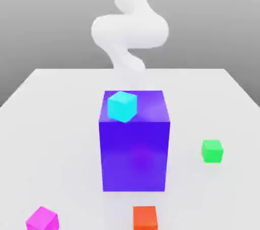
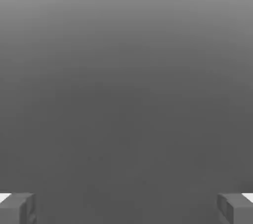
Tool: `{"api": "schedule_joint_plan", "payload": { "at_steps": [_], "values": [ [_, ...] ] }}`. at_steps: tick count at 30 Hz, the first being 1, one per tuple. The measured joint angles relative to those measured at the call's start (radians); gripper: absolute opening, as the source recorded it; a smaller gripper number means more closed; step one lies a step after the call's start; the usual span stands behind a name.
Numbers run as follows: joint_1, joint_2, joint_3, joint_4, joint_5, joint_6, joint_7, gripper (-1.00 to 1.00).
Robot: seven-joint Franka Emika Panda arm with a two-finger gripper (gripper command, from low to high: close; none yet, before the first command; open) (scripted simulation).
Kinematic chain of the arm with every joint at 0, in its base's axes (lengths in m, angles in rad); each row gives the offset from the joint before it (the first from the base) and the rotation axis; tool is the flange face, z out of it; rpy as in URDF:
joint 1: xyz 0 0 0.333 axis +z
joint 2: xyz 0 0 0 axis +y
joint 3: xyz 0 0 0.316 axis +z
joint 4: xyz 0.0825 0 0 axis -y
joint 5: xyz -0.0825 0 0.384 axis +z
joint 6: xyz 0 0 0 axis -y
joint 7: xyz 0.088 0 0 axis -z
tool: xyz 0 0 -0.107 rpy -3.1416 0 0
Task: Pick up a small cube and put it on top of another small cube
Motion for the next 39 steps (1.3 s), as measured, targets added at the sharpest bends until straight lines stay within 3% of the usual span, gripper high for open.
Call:
{"api": "schedule_joint_plan", "payload": {
  "at_steps": [19,29,33,34,39],
  "values": [
    [-0.081,0.695,-0.139,0.013,0.097,0.202,-0.029,0.00],
    [-0.151,1.057,-0.170,0.020,0.141,0.310,-0.039,0.00],
    [-0.184,1.202,-0.138,0.047,0.181,0.408,-0.067,0.00],
    [-0.192,1.231,-0.129,0.053,0.190,0.429,-0.073,-1.00],
    [-0.192,1.231,-0.129,0.053,0.189,0.429,-0.073,-1.00]
  ]
}}
